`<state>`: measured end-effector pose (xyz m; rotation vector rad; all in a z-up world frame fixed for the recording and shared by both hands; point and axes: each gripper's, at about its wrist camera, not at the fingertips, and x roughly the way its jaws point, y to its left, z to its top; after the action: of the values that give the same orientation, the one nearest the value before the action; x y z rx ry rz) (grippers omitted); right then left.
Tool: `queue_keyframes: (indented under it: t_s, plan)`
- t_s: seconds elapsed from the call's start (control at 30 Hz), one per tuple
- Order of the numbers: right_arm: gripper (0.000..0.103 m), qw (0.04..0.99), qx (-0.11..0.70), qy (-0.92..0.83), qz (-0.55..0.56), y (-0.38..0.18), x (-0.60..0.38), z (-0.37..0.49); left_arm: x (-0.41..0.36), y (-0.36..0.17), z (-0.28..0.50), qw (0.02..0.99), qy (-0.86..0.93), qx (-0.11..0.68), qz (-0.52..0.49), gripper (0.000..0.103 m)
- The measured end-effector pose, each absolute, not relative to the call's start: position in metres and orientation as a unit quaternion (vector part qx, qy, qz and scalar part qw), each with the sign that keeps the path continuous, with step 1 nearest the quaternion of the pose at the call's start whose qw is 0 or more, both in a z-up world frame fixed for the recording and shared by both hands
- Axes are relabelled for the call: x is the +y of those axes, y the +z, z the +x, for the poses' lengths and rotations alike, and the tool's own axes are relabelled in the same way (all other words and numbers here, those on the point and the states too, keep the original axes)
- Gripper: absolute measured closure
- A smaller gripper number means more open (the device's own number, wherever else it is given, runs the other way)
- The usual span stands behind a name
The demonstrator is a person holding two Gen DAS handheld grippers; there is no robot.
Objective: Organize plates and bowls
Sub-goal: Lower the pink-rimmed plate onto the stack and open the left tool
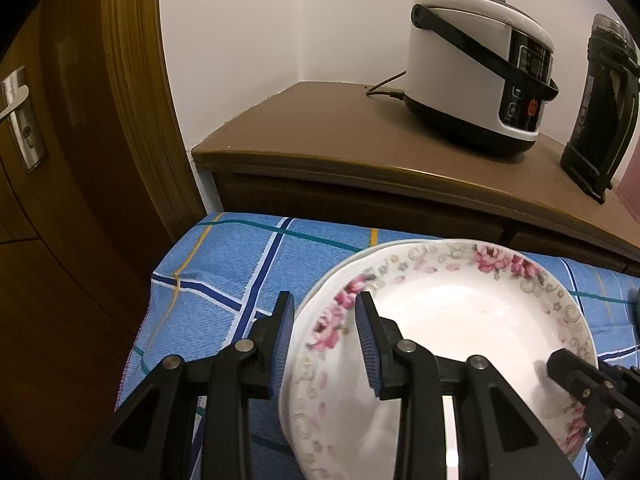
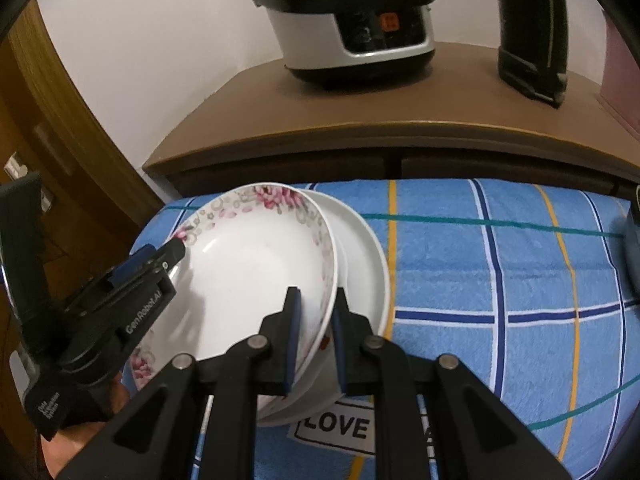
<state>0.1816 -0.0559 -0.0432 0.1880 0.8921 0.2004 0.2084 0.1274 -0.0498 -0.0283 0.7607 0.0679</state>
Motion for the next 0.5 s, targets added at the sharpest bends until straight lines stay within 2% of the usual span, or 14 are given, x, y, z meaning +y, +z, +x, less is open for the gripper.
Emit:
queue_keyframes:
  t_s: [0.37, 0.5]
  plan:
    - [0.085, 0.902, 0.42, 0.068, 0.071, -0.047, -0.054, 0.183, 0.129, -0.049, 0.204, 0.927, 0.037, 0.372, -0.016, 0.068]
    - [0.079, 0.889, 0.442, 0.081, 0.094, -0.058, -0.056, 0.188, 0.128, -0.046, 0.198, 0.927, 0.039, 0.372, -0.006, 0.065]
